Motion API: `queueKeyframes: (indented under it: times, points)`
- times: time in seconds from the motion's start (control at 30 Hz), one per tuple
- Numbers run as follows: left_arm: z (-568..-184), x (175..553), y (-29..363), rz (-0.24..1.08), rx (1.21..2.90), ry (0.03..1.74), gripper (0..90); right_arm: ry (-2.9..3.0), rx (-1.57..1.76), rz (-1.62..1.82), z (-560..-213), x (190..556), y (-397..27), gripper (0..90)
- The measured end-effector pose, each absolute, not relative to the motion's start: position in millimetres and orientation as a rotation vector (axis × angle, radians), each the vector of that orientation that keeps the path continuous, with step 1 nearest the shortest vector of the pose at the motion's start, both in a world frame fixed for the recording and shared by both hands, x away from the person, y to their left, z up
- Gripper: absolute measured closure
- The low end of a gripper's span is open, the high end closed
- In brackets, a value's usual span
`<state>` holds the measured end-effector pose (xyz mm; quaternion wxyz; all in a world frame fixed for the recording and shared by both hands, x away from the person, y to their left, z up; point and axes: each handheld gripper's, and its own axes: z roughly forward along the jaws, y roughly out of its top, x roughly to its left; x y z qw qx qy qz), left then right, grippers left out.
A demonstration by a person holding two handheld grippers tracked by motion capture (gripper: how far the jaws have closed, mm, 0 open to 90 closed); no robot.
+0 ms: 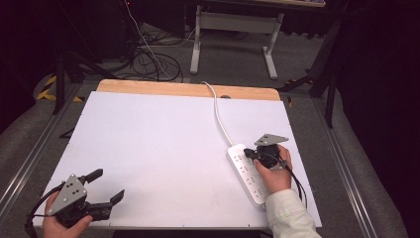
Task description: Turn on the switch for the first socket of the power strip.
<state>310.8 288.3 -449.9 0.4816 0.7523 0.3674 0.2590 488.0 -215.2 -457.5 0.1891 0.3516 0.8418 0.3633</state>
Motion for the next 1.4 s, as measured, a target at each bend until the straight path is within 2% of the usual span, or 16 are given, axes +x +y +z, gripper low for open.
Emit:
queueKeyframes:
  times: [1.4]
  points:
    - [-450.0, 310.7, 286.9, 0.627, 1.832, 0.892, 9.9, 2.354, 0.994, 0.959, -460.5, 485.4, -208.7, 90.0]
